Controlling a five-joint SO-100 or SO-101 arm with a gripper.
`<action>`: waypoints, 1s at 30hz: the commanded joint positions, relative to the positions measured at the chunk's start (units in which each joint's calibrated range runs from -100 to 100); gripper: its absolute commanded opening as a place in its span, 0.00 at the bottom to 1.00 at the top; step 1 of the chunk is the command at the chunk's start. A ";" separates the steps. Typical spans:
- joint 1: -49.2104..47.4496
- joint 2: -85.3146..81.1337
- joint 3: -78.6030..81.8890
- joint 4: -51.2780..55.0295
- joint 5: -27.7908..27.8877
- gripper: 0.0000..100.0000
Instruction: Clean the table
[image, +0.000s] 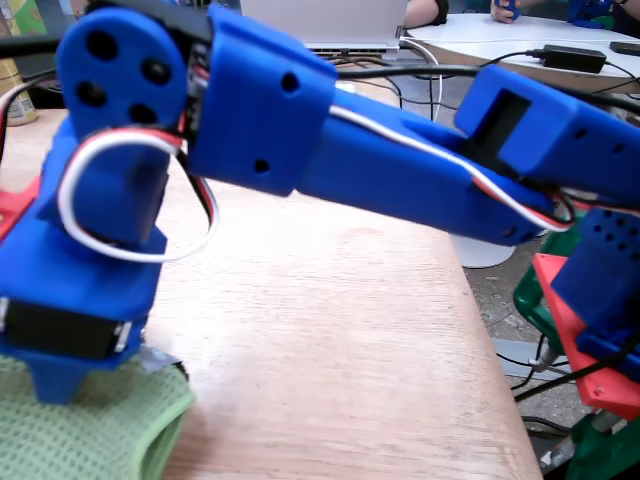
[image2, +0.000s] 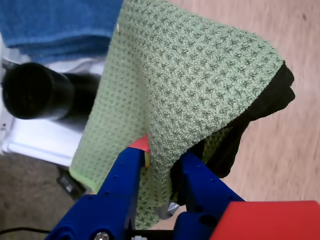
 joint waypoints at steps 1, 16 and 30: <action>3.45 -0.94 -2.46 3.51 -0.15 0.01; 39.49 0.43 -2.56 6.54 3.13 0.01; 77.39 8.07 -2.37 -15.21 15.78 0.01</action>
